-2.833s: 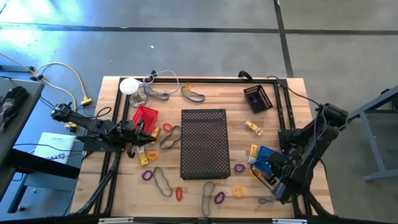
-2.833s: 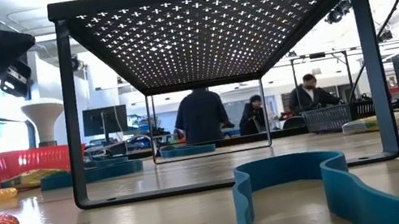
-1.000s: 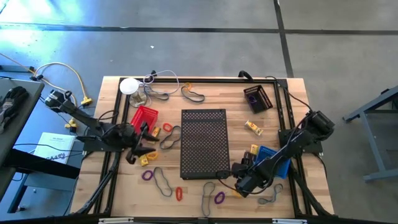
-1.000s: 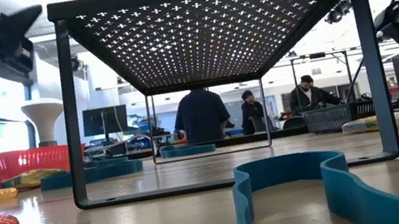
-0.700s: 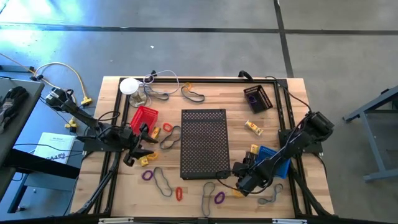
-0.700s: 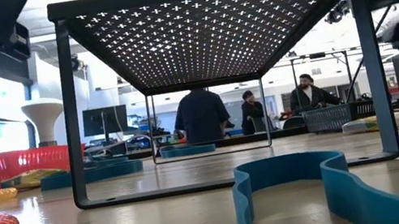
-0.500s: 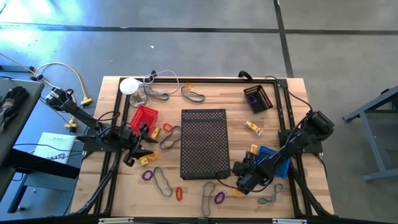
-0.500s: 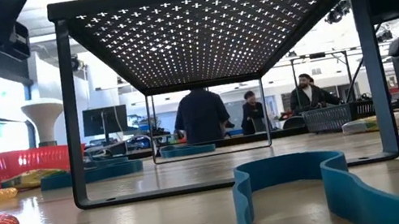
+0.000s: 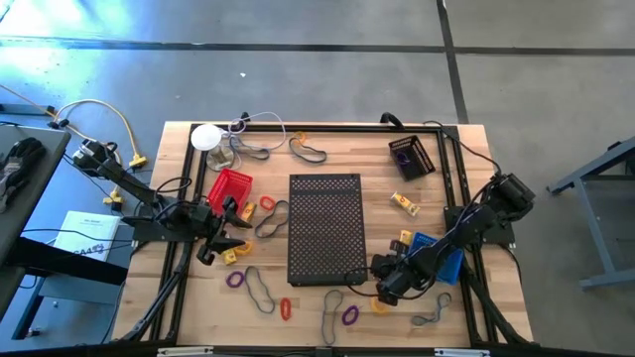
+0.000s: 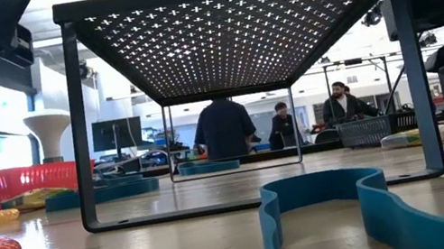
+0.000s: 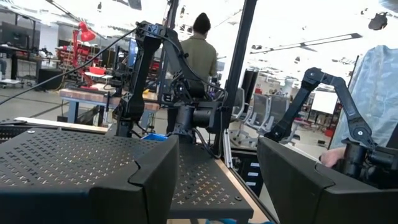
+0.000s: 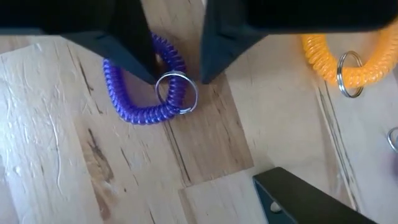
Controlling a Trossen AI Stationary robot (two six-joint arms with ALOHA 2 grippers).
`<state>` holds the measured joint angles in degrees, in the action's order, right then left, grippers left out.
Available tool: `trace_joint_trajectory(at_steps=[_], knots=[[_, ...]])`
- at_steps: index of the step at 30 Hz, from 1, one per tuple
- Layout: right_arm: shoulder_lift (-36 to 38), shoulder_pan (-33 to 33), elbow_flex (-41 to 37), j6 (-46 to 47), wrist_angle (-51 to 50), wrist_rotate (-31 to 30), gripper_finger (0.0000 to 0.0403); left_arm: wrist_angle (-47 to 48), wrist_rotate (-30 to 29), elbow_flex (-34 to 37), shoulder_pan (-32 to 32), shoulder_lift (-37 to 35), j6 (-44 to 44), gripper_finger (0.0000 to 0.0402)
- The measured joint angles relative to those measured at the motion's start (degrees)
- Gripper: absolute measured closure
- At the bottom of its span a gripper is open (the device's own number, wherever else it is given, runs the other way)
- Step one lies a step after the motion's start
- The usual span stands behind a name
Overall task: Pick & Place Office Desk Supplies
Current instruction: Put the violet spring keychain into the black bin
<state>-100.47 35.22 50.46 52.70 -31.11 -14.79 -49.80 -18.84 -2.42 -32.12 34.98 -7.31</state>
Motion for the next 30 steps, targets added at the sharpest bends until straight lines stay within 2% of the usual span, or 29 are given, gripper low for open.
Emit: trace_joint_trajectory(at_steps=[4, 5, 10, 18, 22, 30], knots=[[0.23, 0.00, -0.05, -0.13, -0.07, -0.24, 0.0380, 0.04, 0.01, 0.00, 0.00, 0.00, -0.02, 0.0190], [0.56, -0.02, -0.13, -0.15, -0.13, -0.24, 0.0388, 0.04, 0.00, 0.00, 0.00, 0.00, -0.02, 0.0190], [4.15, 0.13, -0.47, 0.91, -1.52, -0.20, 0.0396, 0.07, 0.01, 0.00, 0.00, 0.00, -0.08, 0.0190], [12.80, 1.19, -0.39, 3.35, -9.10, -5.01, 0.0397, 1.12, 0.01, 0.00, 0.00, 0.07, -0.20, 0.0190], [17.75, 0.52, -0.26, 4.75, -15.63, -11.30, 0.0398, 1.34, -0.01, 0.00, 0.00, 0.07, -0.20, 0.0190], [27.91, -8.23, -0.26, 16.37, -32.77, -32.22, 0.0398, 1.38, -0.03, 0.00, 0.09, 0.06, 0.46, 0.0190]])
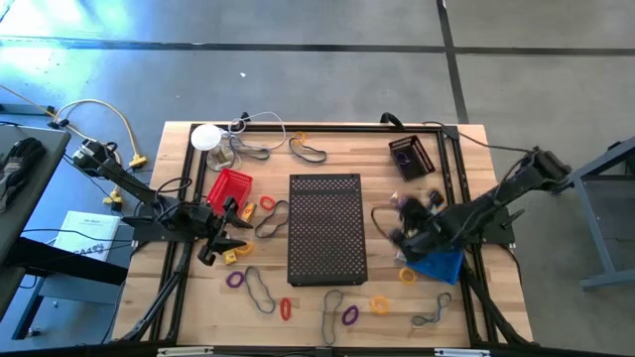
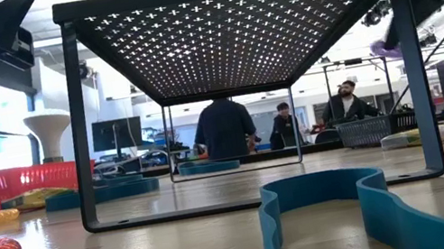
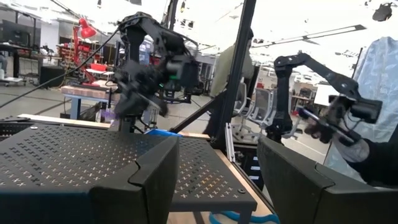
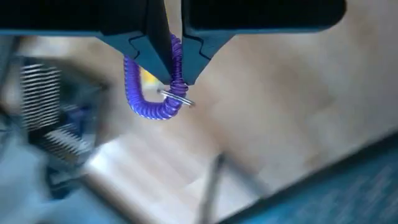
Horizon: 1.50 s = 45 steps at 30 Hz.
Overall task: Pick & Place Office Desk Supplies
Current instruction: Put the violet spring keychain into the black bin, then put the yellow crayon box into the red bin
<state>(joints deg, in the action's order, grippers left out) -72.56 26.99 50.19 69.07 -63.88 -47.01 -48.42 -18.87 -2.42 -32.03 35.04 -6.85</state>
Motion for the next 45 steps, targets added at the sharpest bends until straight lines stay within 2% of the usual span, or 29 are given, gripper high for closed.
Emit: trace_joint_trajectory(at_steps=[5, 9, 12, 17, 23, 27, 30, 34, 41, 45], knots=[[3.75, -11.59, 0.04, -0.13, -0.13, -5.40, 0.0398, -0.02, 0.00, -0.01, 0.00, 0.23, 0.00, 0.0190], [4.73, -23.44, 0.04, -4.21, 0.41, -4.61, 0.0398, 0.02, -0.02, -0.02, 0.09, 0.95, -0.39, 0.0190], [4.76, -31.32, -0.69, -7.74, 4.01, -2.19, 0.0399, 0.09, -0.03, -0.02, 0.09, 1.85, -0.46, 0.0190], [4.73, -41.70, -6.52, -18.91, 19.55, 5.83, 0.0399, -0.05, -0.10, -0.02, 0.09, 3.42, -0.50, 0.0190], [4.73, -50.10, -13.52, -24.23, 32.18, 13.39, 0.0399, 0.01, -0.09, -0.02, 0.09, 4.14, -2.37, 0.0190], [4.73, -52.85, -15.53, -24.36, 32.91, 12.29, 0.0395, 0.00, -0.04, -0.02, 0.09, 4.14, -3.48, 0.0190], [4.73, -53.64, -16.00, -25.86, 32.84, 12.88, 0.0376, 0.03, -0.01, -0.02, 0.09, 4.14, -3.61, 0.0190], [4.73, -53.30, -16.02, -27.36, 33.28, 14.75, 0.0323, 0.04, 0.00, -0.02, 0.09, 4.14, -3.69, 0.0190], [5.77, -48.17, -15.82, -33.46, 34.74, 12.45, 0.0217, 0.36, 0.02, -0.02, 0.09, 4.14, -4.69, 0.0190], [7.68, -43.10, -15.19, -34.83, 34.70, 17.02, 0.0177, 0.50, 0.02, -0.02, 0.09, 4.14, -4.79, 0.0190]])
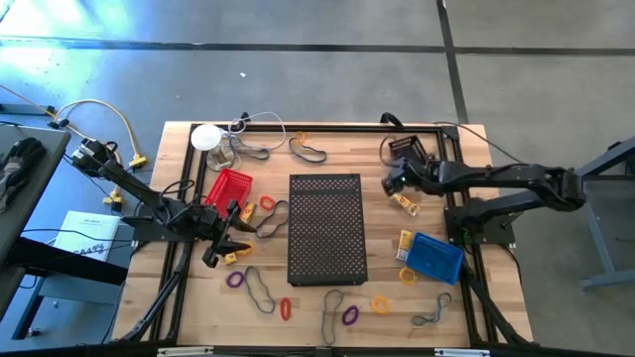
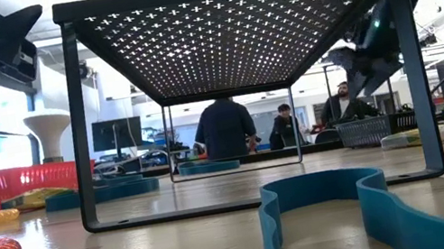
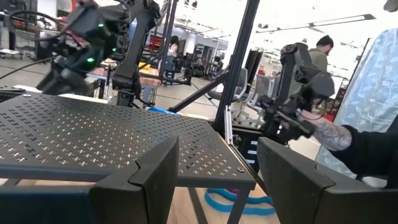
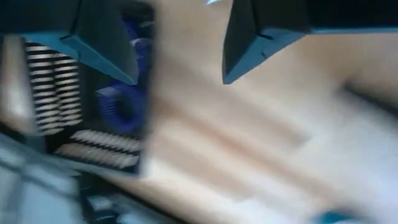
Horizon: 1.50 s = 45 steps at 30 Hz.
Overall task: Pick & Place Office Desk Supplies
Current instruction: Put the yellow crayon box into the red bin
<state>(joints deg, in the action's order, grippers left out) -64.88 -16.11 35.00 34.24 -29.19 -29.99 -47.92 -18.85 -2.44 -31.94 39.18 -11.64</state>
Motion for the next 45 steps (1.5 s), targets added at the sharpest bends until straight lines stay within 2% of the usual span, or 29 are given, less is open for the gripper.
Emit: trace_joint_trajectory(at_steps=[5, 8, 15, 19, 40, 45], knots=[[2.42, 5.57, 0.07, 1.82, -3.16, 10.61, 0.0159, 0.13, 0.00, 0.00, 0.00, 0.00, 0.00, 0.0190], [2.59, 8.28, 0.07, 5.15, -7.54, 13.88, 0.0159, 0.13, 0.00, 0.00, 0.00, 0.00, 0.00, 0.0190], [2.59, 12.62, 0.07, 14.57, -19.20, 14.45, 0.0159, 0.44, 0.00, 0.00, 0.00, 0.00, -0.28, 0.0190], [2.59, 13.71, -0.05, 18.19, -23.73, 12.25, 0.0158, 0.44, 0.00, 0.00, 0.00, 0.00, -0.42, 0.0190], [2.57, 14.24, -12.86, 15.02, -8.53, 12.13, 0.0159, 0.57, 0.00, 0.00, 0.00, 0.00, -0.83, 0.0190], [2.57, 14.24, -13.09, 12.66, -6.85, 12.23, 0.0190, 0.55, 0.00, 0.00, 0.00, 0.00, -0.83, 0.0190]])
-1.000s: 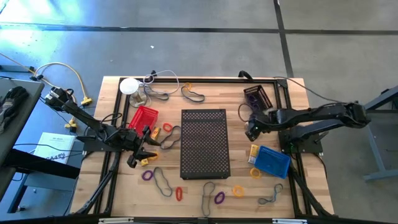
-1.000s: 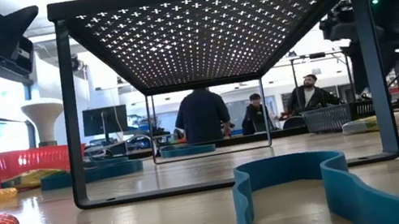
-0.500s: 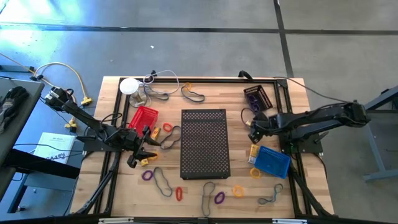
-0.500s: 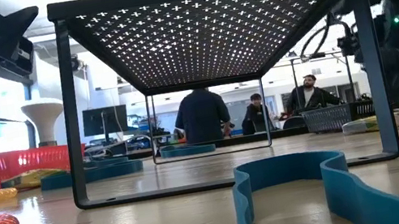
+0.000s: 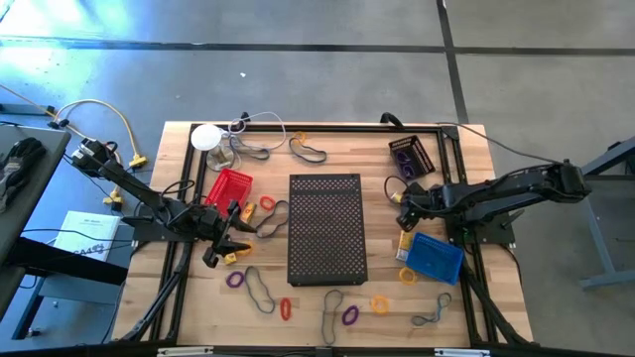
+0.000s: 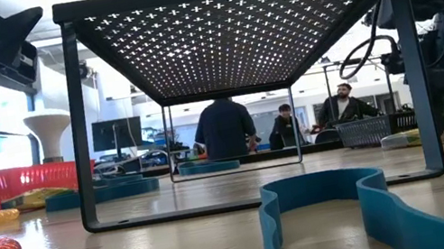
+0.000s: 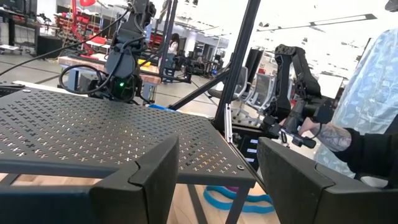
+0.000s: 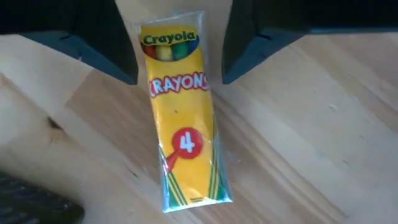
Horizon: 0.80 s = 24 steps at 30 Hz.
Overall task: Pick & Place Office Desk Supplies
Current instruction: Put the yellow crayon box into the red bin
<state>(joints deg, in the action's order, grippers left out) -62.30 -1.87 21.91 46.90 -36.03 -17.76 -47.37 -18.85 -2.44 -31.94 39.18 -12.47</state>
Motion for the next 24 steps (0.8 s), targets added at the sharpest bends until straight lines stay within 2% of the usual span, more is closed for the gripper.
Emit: trace_joint_trajectory(at_steps=[8, 11, 14, 17, 20, 24], knots=[[0.00, 0.00, -0.02, -2.15, 3.90, 1.25, 0.0313, 0.03, -1.10, 0.00, -0.02, 0.00, 3.24, 0.0190], [0.00, 0.25, -0.02, -3.27, 5.80, 1.46, 0.0344, 0.43, -1.27, 0.00, -0.02, 0.00, 3.98, 0.0190], [0.00, 1.77, 0.00, -4.07, 8.40, 1.31, 0.0351, 0.44, -1.27, 0.00, -0.02, -0.02, 3.96, 0.0190], [0.00, 4.06, 1.38, -4.63, 10.07, 1.19, 0.0339, 0.30, -1.29, 0.00, 0.00, 0.00, 3.96, 0.0190], [0.00, 7.31, 4.89, -5.03, 10.58, -0.76, 0.0332, -1.98, -2.45, -0.03, 0.00, 0.00, 4.17, 0.0190], [0.00, 12.22, 11.75, -8.22, 10.53, -4.54, 0.0341, -4.13, -2.54, -1.98, 0.00, 0.02, 7.35, 0.0190]])
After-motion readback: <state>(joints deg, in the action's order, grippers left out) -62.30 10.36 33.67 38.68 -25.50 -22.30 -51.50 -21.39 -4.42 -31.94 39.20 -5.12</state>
